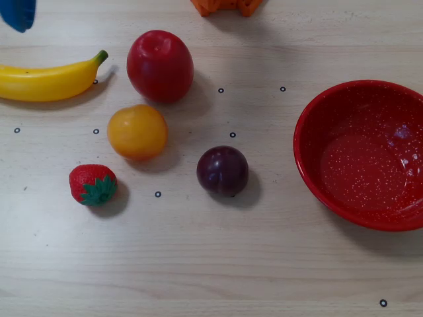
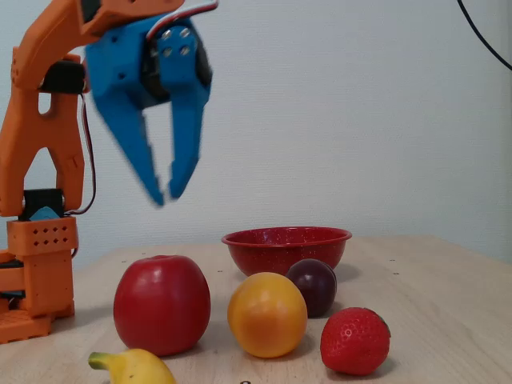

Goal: Put the banana in the red bowl.

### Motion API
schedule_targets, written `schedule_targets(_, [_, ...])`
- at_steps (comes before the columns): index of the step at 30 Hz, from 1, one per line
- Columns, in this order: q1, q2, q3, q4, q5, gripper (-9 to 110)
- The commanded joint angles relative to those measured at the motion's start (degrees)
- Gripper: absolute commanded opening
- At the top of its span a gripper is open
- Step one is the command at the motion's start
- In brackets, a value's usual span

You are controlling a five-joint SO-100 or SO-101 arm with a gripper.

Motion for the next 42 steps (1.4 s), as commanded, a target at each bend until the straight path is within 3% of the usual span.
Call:
schedule_targets(1, [-2.46, 1.67, -4.75, 5.10, 2.99, 5])
schedule_targets(8, [-6.50, -4.04, -4.66, 5.10, 7.21, 20])
schedule_targets(13, [-9.67, -10.37, -6.86, 5.10, 11.25, 40])
schedule_targets(19, [-12.04, -17.31, -12.39, 4.31, 14.50, 50])
schedule_targets(42, [-13.01, -35.86, -26.72, -4.92, 19.42, 59])
